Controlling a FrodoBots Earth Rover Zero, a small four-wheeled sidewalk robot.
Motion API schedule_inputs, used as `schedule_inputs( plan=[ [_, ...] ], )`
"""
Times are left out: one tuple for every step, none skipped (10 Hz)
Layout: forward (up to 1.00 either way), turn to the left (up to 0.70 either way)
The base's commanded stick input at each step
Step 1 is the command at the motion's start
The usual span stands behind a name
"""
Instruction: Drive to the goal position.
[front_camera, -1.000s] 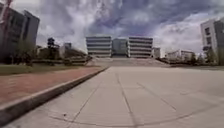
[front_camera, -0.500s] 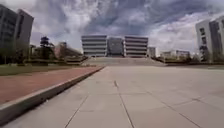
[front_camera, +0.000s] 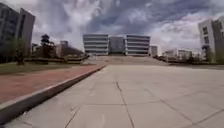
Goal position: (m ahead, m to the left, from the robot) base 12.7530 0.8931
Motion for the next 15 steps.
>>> schedule_inputs(
  plan=[
    [1.0, 0.0],
    [1.0, 0.0],
    [1.0, 0.0],
    [1.0, 0.0],
    [1.0, -0.09],
    [1.0, -0.36],
    [1.0, -0.02],
    [1.0, 0.0],
    [1.0, 0.0],
    [1.0, 0.0],
    [1.0, 0.0],
    [1.0, 0.0],
    [1.0, 0.0],
    [1.0, 0.0],
    [1.0, 0.0]
  ],
)
